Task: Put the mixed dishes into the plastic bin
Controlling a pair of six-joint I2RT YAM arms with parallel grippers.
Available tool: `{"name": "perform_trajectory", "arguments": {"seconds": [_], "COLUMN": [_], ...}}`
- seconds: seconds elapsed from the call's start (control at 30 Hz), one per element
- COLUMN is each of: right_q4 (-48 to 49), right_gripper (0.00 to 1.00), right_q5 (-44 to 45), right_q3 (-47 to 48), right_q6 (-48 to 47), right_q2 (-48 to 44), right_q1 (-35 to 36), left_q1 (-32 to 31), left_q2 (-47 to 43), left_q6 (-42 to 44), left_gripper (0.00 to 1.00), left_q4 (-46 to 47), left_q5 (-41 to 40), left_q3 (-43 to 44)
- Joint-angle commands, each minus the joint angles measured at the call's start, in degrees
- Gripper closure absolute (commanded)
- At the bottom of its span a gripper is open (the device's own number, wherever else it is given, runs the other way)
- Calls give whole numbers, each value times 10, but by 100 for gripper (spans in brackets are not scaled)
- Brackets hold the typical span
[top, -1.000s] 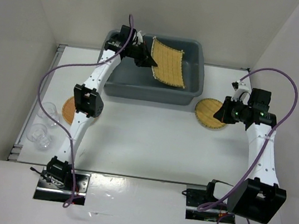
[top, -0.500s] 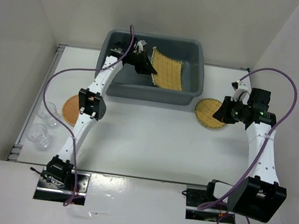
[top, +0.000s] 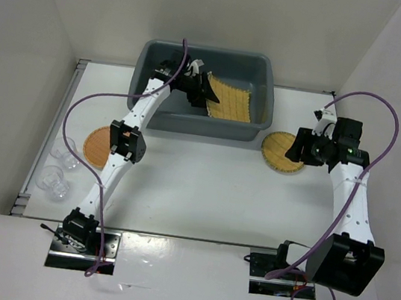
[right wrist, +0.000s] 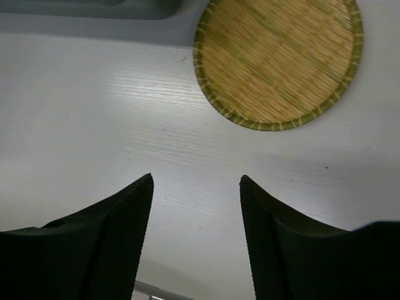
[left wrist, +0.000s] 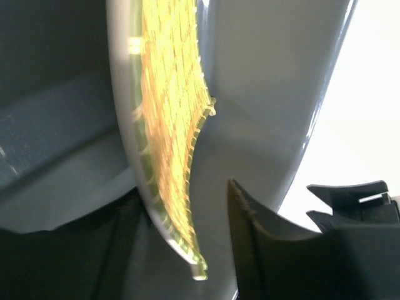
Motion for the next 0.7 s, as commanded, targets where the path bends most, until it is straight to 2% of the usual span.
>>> {"name": "perform_trajectory", "arguments": {"seconds": [0.0,0.03,0.07,0.13,0.17,0.2,0.33,0.57,0.67], "right_q4": [39,45,45,52,52,52,47,11,-17], "right_gripper": [36,32,21,14,14,14,14,14,14], "right_q5": [86,108,130,158,158,158,158,109,63], "right_q3": [-4,-4,-4,-4,2,2,16,55,83], "right_q6": [24,31,44,51,51,51,51,33,8], "right_q2": [11,11,11,31,39,48,102,221,291], "right_q1": [-2,-2,-2,-18,-26,-33,-56,-125,-161], "left_q1": [-2,4,5,11,18,18,30,41,41], "left_q2": [-25,-30,-30,-45,-45,-51,-56,-103,-162], "left_q6": [11,12,19,33,43,48,67,92,112], "left_gripper": [42,40,38,12,2,0,0,0,0], "left_q4": [-4,-4,-22,-46,-66,-72,-97,-152,-178], "left_q5": [12,5,-2,-37,-47,-54,-65,-158,-218], "left_q3": [28,28,28,28,28,28,28,28,28]}}
